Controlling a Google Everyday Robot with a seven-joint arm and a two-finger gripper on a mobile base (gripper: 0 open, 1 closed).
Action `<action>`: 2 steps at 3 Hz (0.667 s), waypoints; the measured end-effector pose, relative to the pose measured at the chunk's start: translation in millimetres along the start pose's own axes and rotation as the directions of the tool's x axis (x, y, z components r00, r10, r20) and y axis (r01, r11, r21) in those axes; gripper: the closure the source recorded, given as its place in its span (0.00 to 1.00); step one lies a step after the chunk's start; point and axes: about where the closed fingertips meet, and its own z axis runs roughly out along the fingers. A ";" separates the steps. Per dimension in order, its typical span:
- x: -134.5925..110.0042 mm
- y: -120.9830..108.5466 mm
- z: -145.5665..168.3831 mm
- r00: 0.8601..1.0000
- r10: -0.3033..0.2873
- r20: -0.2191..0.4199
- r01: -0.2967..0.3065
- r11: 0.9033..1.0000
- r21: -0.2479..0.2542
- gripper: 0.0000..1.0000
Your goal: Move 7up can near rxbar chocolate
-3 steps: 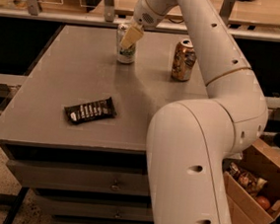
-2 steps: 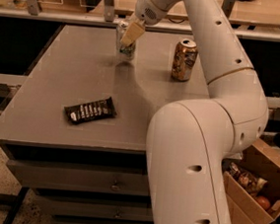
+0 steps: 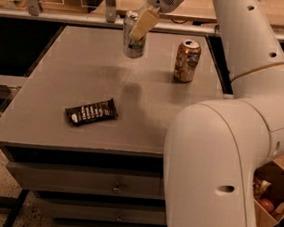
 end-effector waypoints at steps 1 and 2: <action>-2.7 27.6 -33.8 1.000 -0.017 0.007 0.017 1.000 -0.013 1.00; -2.9 62.3 -63.7 0.999 -0.047 0.009 0.047 0.999 -0.001 1.00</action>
Offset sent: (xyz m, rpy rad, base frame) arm -0.1699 -0.0373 -0.0063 -0.0730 0.0387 0.0915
